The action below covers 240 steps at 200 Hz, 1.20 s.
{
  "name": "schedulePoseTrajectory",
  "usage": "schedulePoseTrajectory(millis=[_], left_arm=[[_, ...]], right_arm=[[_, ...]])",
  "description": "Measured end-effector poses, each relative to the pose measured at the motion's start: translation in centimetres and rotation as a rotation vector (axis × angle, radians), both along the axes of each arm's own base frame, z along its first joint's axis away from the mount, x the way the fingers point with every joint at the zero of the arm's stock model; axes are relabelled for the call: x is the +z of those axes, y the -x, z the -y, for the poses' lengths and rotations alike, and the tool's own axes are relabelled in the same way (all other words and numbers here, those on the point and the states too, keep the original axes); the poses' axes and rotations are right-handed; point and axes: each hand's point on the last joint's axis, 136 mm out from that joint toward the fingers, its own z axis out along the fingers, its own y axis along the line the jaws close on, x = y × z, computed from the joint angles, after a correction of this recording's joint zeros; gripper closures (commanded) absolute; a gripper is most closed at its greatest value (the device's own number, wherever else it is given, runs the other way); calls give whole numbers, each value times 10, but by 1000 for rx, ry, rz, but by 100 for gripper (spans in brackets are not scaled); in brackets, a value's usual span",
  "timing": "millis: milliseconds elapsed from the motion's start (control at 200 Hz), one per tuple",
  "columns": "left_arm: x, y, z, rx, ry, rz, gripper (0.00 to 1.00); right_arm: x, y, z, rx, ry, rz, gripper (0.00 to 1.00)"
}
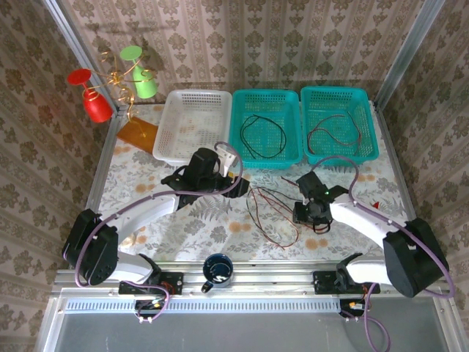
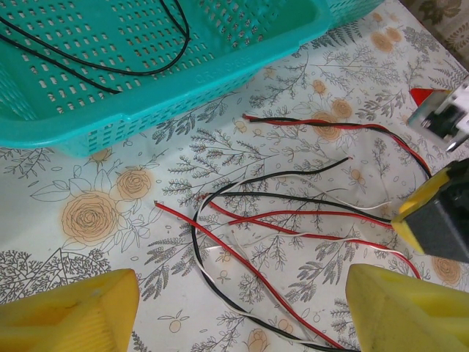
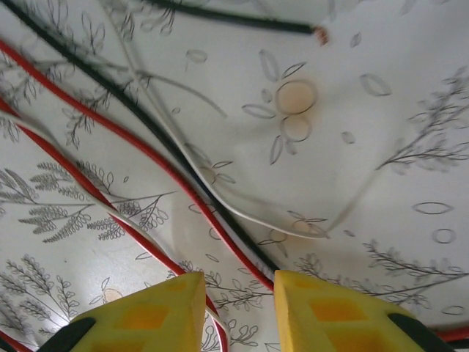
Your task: Untangle the cables
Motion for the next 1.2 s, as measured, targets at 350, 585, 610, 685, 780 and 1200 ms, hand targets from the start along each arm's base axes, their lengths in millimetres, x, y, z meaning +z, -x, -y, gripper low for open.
schedulePoseTrajectory(millis=[350, 585, 610, 685, 780, 1200], left_arm=[[-3, 1, -1, 0, -5, -6, 25], [-5, 2, -2, 1, -7, -8, 25], [-5, 2, -2, 1, -7, -8, 25], [-5, 2, -2, 1, -8, -9, 25], [-6, 2, -3, 4, -13, -11, 24], [-7, 1, -5, 16, -17, -19, 25]], right_arm=[[-6, -14, -10, 33, 40, -5, 66], [-17, -16, -6, 59, 89, -26, 69], [-16, -17, -6, 63, 91, -25, 71], [-17, -18, -5, 75, 107, -27, 77], [-17, -18, -3, 84, 135, -39, 81], [-9, -21, -27, 175, 75, 27, 100]])
